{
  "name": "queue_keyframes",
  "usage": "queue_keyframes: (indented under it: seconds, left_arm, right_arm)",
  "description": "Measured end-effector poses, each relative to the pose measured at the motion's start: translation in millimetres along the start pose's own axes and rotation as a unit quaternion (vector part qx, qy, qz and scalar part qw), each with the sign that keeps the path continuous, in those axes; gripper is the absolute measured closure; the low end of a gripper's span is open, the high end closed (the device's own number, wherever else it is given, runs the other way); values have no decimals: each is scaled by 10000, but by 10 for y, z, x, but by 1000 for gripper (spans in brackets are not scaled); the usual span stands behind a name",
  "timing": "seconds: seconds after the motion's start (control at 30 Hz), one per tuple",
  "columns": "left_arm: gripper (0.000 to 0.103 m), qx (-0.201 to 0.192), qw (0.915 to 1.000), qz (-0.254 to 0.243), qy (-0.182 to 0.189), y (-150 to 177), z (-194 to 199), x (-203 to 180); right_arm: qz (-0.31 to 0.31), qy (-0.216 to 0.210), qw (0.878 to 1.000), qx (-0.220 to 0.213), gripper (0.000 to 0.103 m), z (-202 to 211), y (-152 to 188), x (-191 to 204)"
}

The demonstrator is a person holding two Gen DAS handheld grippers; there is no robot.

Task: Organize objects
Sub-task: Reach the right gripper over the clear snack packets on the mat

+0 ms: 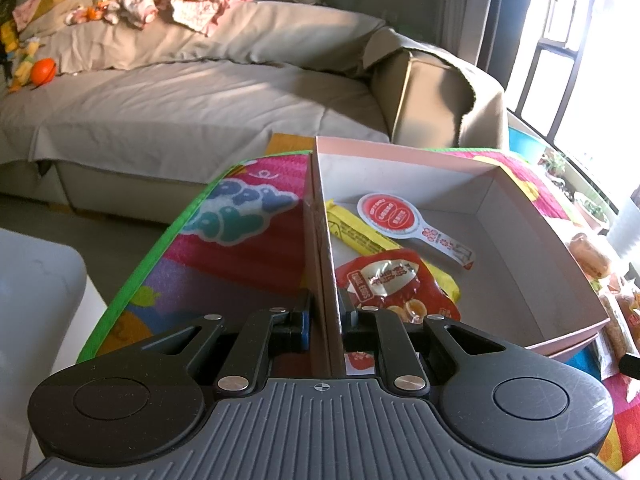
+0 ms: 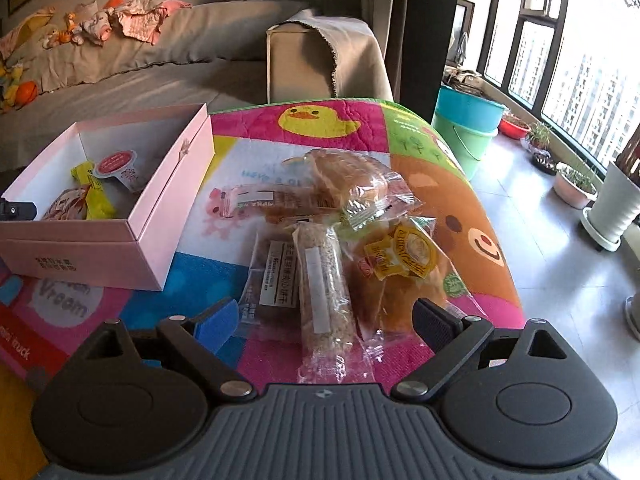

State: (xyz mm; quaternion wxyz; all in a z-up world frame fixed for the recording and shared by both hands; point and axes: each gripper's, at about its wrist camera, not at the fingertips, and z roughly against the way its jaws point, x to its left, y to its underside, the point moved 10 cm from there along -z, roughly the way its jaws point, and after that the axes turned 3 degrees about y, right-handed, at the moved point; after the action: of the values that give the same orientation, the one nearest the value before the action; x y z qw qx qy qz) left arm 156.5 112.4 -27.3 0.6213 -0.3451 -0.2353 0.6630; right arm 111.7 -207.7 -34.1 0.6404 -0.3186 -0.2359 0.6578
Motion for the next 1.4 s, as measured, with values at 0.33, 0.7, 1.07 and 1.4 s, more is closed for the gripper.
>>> queue_keyframes:
  seconds: [0.33, 0.7, 1.07, 1.4]
  left_arm:
    - [89, 5, 10000, 3, 0, 4, -2, 1]
    - [89, 5, 10000, 1, -2, 3, 0, -3]
    - [89, 10, 10000, -2, -9, 0, -1, -3]
    - [89, 93, 10000, -2, -18, 37, -30, 32]
  right_arm:
    - [114, -55, 9999, -63, 11, -52, -63, 102]
    - [-64, -726, 9973, 23, 24, -4, -20, 225]
    - [-417, -409, 9983, -78, 37, -164, -169, 103]
    - [-1079, -588, 9916, 391, 66, -294, -30, -77]
